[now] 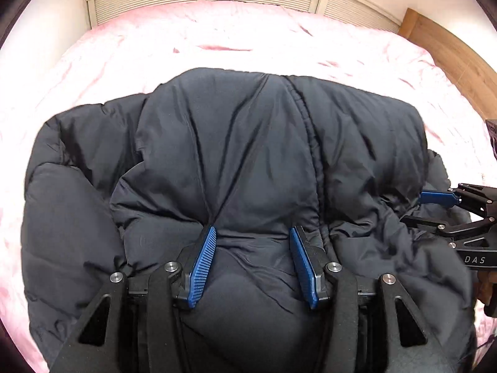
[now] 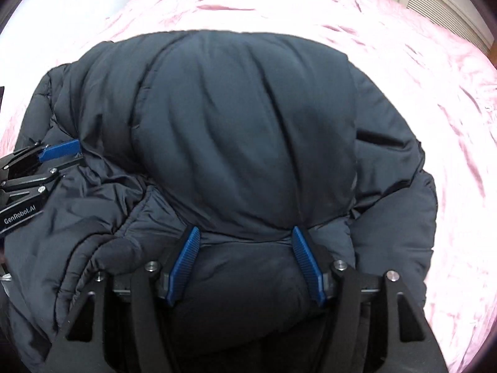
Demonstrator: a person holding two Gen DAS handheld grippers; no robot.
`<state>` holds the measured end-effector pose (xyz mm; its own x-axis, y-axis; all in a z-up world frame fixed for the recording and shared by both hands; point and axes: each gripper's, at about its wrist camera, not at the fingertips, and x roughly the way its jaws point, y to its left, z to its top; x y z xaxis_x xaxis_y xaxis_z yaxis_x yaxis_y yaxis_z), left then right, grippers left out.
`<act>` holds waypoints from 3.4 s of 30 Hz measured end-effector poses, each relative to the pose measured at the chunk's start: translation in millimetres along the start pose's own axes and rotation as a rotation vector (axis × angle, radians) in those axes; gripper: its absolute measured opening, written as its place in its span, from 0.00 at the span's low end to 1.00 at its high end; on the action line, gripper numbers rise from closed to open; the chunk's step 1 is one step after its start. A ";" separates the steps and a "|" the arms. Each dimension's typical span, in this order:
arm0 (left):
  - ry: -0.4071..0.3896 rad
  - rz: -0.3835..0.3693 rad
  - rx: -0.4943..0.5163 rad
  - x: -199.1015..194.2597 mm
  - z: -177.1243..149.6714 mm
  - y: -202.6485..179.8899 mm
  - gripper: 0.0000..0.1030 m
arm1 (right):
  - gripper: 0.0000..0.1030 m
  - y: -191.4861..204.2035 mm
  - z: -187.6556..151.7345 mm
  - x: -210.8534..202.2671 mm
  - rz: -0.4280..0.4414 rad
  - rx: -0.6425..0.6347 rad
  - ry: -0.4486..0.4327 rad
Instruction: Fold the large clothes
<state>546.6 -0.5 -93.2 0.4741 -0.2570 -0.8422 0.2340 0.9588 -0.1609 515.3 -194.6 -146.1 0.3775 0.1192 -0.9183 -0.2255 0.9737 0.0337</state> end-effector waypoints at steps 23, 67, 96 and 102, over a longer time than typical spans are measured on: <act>-0.049 0.002 0.095 13.1 -52.5 -40.0 0.49 | 0.61 15.2 -57.4 6.4 0.026 -0.028 -0.092; -0.045 0.280 -0.085 -171.2 -72.7 -58.4 0.76 | 0.61 11.5 -157.3 -146.4 0.003 0.141 0.009; 0.036 0.368 -0.181 -229.1 -146.0 60.6 0.84 | 0.77 -50.6 -227.7 -219.9 -0.149 0.315 -0.005; 0.037 0.384 -0.248 -258.0 -162.2 107.9 0.87 | 0.83 -59.9 -244.0 -240.6 -0.165 0.346 -0.025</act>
<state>311.9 188.8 23.2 0.4551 0.1229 -0.8819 -0.1650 0.9849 0.0521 218.8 -329.1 -23.3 0.4060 -0.0439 -0.9128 0.1548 0.9877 0.0214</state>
